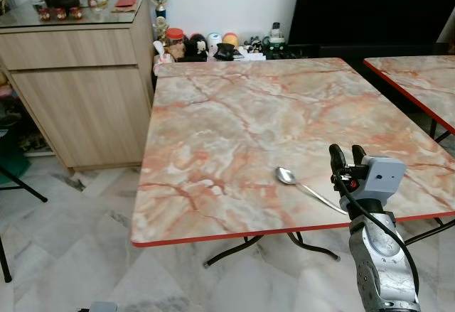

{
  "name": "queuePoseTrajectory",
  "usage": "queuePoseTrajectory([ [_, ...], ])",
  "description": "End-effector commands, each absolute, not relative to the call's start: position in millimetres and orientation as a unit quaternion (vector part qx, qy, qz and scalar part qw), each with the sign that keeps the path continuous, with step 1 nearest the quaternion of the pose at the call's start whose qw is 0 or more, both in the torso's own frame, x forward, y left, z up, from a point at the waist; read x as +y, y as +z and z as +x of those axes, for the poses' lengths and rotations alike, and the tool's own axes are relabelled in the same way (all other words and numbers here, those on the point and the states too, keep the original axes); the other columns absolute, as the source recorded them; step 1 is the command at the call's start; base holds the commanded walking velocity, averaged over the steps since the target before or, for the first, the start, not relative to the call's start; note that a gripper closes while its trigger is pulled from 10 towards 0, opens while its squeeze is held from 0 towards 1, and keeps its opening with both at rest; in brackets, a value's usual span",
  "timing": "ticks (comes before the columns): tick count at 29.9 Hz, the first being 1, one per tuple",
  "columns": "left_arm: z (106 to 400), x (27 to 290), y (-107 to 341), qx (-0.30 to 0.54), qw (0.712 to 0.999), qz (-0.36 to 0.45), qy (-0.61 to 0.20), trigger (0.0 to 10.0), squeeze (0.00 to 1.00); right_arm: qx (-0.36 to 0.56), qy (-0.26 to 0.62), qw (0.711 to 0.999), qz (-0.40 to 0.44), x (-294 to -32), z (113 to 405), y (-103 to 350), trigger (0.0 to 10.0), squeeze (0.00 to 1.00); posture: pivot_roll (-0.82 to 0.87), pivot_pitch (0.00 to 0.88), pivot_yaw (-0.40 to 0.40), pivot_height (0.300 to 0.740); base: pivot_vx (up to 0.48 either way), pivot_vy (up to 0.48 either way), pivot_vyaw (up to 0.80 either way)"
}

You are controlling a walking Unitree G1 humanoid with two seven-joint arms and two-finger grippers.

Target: Setting the table

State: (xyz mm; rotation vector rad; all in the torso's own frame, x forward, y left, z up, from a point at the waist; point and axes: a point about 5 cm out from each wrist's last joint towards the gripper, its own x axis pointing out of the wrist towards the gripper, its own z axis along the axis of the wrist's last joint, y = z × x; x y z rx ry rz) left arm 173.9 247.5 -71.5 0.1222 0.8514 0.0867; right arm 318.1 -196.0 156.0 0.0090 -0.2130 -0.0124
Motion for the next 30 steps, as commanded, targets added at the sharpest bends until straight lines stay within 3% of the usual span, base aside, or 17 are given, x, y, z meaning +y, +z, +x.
queuePoseTrajectory([
  [1,167.3,246.1,-75.4,0.426,0.902,0.059,0.039,10.0,0.0,-0.093,-0.005,0.996,0.001,-197.6,317.9,152.1,10.0,0.0,0.0,0.083,0.002,0.74,0.0,0.0,0.0],
  [10,165.6,246.1,-76.3,0.429,0.901,0.053,0.042,10.0,0.0,-0.089,-0.001,0.996,-0.001,-196.8,317.8,150.9,10.0,0.0,0.0,0.086,0.001,0.74,0.0,0.0,0.0],
  [14,165.7,246.0,-76.3,0.428,0.901,0.05,0.044,10.0,0.0,-0.093,0.009,0.996,-0.01,-193.5,317.9,152.6,10.0,0.0,0.0,0.086,-0.001,0.74,0.287,0.0,0.0],
  [21,166.1,245.5,-76.2,0.428,0.902,0.048,0.044,10.0,0.0,-0.097,0.019,0.995,-0.012,-190.1,317.1,153.3,10.0,0.0,0.0,0.085,-0.002,0.74,0.386,0.0,0.72],
  [30,166.1,244.6,-76.5,0.428,0.901,0.048,0.043,10.0,0.0,-0.099,0.007,0.995,-0.002,-192.6,317.1,154.8,10.0,0.0,0.0,0.086,-0.006,0.74,0.254,0.0,0.0],
])
